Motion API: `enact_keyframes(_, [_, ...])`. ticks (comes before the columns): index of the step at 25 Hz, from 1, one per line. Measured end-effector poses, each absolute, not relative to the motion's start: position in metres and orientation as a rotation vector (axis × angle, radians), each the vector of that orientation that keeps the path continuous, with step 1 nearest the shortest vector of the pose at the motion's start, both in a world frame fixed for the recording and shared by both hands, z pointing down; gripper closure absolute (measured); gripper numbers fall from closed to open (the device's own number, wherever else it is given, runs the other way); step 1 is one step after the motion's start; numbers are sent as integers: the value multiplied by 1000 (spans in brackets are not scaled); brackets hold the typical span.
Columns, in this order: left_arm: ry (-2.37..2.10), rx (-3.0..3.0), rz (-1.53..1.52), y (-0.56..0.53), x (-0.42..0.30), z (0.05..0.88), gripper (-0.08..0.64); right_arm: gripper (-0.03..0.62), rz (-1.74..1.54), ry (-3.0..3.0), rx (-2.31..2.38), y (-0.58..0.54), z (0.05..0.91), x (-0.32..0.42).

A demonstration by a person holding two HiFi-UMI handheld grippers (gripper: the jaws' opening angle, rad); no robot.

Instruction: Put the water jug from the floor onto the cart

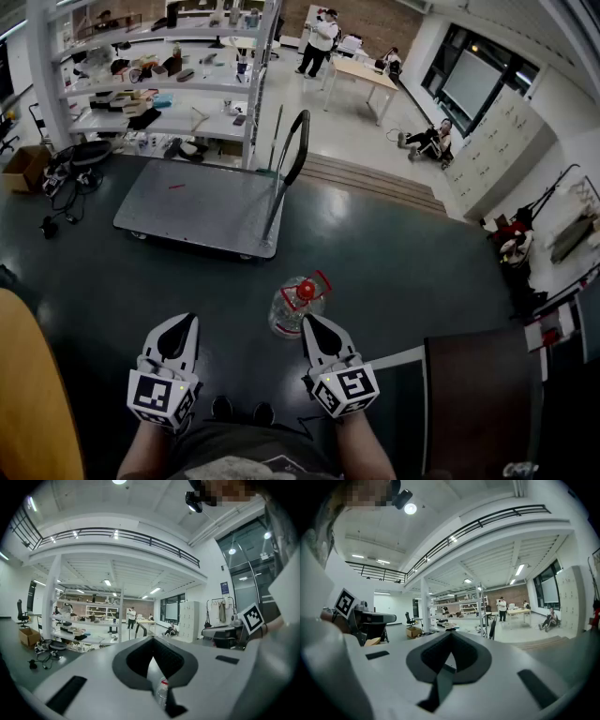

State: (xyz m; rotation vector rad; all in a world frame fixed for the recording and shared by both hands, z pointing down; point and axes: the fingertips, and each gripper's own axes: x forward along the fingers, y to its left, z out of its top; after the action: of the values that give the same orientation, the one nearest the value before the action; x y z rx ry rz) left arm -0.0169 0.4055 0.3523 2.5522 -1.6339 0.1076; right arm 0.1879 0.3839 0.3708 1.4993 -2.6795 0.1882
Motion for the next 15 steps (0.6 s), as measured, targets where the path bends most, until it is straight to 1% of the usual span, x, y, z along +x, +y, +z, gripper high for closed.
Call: enact_keyframes(15, [-1586,2587,155,414,-7,354,552,603,250,-2664,1500,394,382,193])
